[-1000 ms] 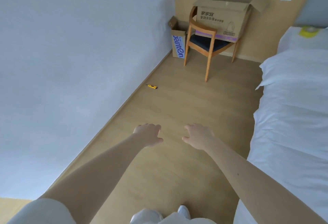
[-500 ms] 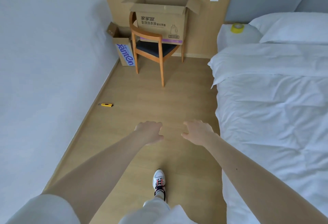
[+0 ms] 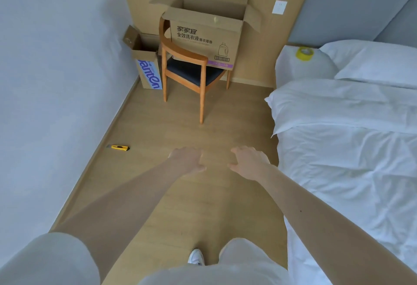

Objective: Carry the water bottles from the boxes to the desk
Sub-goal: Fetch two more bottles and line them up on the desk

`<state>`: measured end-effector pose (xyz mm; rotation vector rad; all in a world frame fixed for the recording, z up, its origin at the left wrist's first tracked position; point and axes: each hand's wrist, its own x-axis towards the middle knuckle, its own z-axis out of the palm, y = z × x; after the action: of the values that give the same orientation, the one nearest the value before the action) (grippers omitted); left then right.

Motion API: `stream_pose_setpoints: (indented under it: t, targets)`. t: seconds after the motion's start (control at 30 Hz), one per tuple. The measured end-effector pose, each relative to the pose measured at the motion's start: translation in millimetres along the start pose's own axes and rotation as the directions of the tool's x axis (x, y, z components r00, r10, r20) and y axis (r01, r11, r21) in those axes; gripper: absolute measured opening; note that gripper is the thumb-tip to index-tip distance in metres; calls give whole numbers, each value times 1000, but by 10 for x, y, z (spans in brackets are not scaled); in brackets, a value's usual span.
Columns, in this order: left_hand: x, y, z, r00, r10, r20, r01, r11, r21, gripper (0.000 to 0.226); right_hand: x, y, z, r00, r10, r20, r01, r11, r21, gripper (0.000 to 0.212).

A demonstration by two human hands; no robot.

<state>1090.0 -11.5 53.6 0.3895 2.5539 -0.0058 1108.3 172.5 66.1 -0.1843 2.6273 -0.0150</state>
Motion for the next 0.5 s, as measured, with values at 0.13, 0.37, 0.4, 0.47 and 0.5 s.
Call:
stream_pose_setpoints:
  t: [0.13,0.37,0.4,0.47,0.5]
  targets:
    - [320,-271,-158,1000,-28,-10,27,996,-87,52,456,-73,-224,999,-38,9,39,998,-40,45]
    - [969,-758,-611,987,-160,-16,151,958,-245,46,1502,-184,-692,989,-149,-5,149,988,-39,45]
    - [1087,-824,-712,983,-181,-11,172,951,-258,46,1678,-181,-779,986,-166,-5,166,985,-38,45]
    - [1343,-947,-914,976,-217,8,211,938,-275,47,2019,-153,-968,981,-196,3,196,980,-31,46]
    - [1472,-997,-1016,973,-230,26,228,934,-275,47,2179,-126,-1064,979,-206,11,206,978,-24,46]
